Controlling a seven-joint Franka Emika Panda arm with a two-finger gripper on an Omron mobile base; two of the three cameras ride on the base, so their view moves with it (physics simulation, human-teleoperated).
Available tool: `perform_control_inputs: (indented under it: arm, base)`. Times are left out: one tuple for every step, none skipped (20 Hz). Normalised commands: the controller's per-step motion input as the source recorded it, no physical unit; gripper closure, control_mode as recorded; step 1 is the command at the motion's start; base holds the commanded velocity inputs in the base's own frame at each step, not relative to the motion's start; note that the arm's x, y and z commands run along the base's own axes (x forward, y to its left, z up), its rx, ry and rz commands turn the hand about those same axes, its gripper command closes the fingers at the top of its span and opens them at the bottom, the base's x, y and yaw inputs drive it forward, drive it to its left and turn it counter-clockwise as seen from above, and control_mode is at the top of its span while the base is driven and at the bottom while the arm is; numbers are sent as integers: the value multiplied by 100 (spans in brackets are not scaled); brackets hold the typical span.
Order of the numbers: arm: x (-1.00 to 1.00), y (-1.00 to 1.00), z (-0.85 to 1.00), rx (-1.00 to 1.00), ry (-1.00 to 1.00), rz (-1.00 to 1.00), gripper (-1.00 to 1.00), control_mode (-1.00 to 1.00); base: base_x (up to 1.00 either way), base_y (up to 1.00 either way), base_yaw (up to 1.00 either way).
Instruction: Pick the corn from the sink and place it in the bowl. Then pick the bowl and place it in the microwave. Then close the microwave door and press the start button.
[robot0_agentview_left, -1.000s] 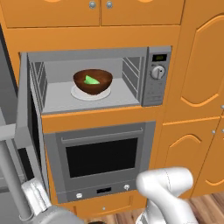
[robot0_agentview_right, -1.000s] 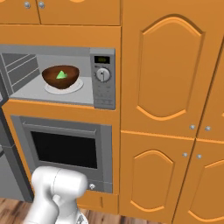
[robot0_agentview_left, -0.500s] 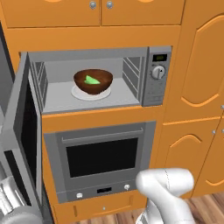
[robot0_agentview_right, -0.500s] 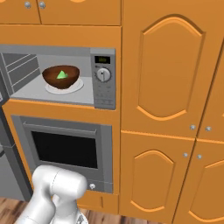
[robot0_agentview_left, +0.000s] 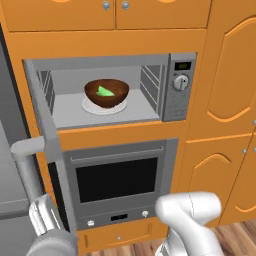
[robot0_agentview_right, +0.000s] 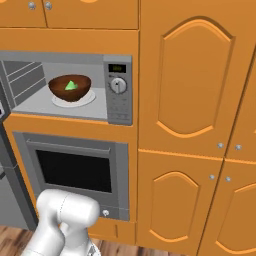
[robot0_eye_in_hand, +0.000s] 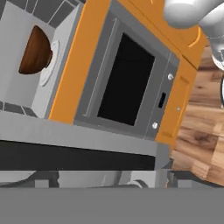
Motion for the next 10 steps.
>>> perform_control_inputs:
  arm:
    - [0,-81,0,13,0,-29,-100,-100]
    - [0,-80,0,13,0,-29,-100,-100]
    - [0,-71,0,11,0,-29,-100,-100]
    - [3,-69,0,11,0,-29,-100,-100]
    - [3,-68,0,11,0,-29,-100,-100]
    - [11,-61,0,9,0,-29,-100,-100]
    - [19,-56,0,9,0,-29,-100,-100]
    - [21,-58,0,9,0,-29,-100,-100]
    - [24,-57,0,9,0,-29,-100,-100]
    - [24,-59,0,10,0,-29,-100,-100]
  base:
    - [0,0,0]
    - [0,0,0]
    - [0,0,0]
    - [0,0,0]
    - [0,0,0]
    - [0,0,0]
    - [0,0,0]
    - [0,0,0]
    - [0,0,0]
    - [0,0,0]
